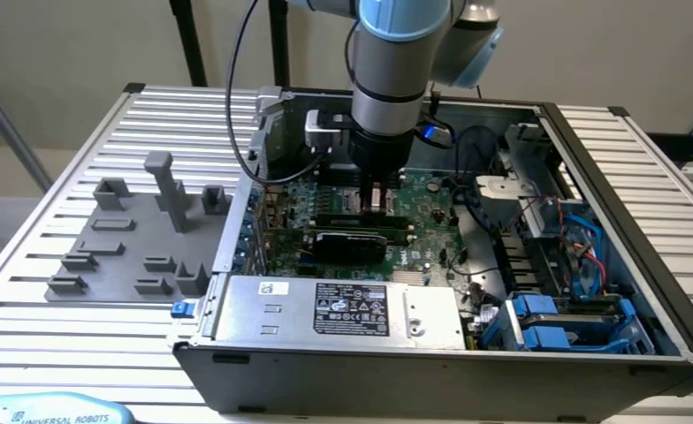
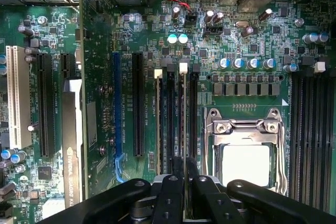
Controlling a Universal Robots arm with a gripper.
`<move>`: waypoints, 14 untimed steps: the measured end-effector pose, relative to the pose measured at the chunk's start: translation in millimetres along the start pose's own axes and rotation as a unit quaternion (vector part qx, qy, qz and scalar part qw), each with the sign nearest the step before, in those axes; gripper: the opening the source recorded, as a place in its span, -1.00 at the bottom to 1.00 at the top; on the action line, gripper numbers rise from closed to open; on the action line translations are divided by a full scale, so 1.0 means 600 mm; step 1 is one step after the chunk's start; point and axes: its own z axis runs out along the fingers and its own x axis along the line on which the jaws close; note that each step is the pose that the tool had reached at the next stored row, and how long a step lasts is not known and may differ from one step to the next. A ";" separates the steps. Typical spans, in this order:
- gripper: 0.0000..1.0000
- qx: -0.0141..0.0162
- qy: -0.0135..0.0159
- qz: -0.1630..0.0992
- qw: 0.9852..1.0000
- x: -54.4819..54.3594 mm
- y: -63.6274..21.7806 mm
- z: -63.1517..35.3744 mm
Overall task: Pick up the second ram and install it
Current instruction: 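Insert the second ram into the second slot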
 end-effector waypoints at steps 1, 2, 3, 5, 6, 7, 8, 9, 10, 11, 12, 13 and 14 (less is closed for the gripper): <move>-0.73 0.000 0.000 0.000 1.000 0.000 0.000 0.000; -0.73 0.000 0.000 0.000 1.000 0.000 0.000 0.001; -0.73 0.000 0.000 0.000 1.000 0.000 0.000 0.001; -0.73 0.000 0.000 0.000 1.000 0.000 0.000 0.001; -0.73 0.000 0.000 0.000 1.000 0.000 0.000 0.001; -0.73 0.000 0.000 0.000 1.000 0.000 0.000 0.001; -0.73 0.000 0.000 0.000 1.000 0.000 0.000 0.001; -0.71 0.000 0.000 0.000 1.000 0.000 0.000 0.001; -0.71 0.000 0.000 0.000 1.000 0.000 0.000 0.000; -0.58 0.000 0.000 0.000 1.000 0.000 0.000 -0.002; -0.58 0.000 -0.001 0.000 1.000 0.000 0.000 -0.004; -0.58 0.000 -0.001 0.000 1.000 -0.001 0.000 -0.008; -0.58 0.000 -0.001 0.000 1.000 -0.001 0.000 -0.014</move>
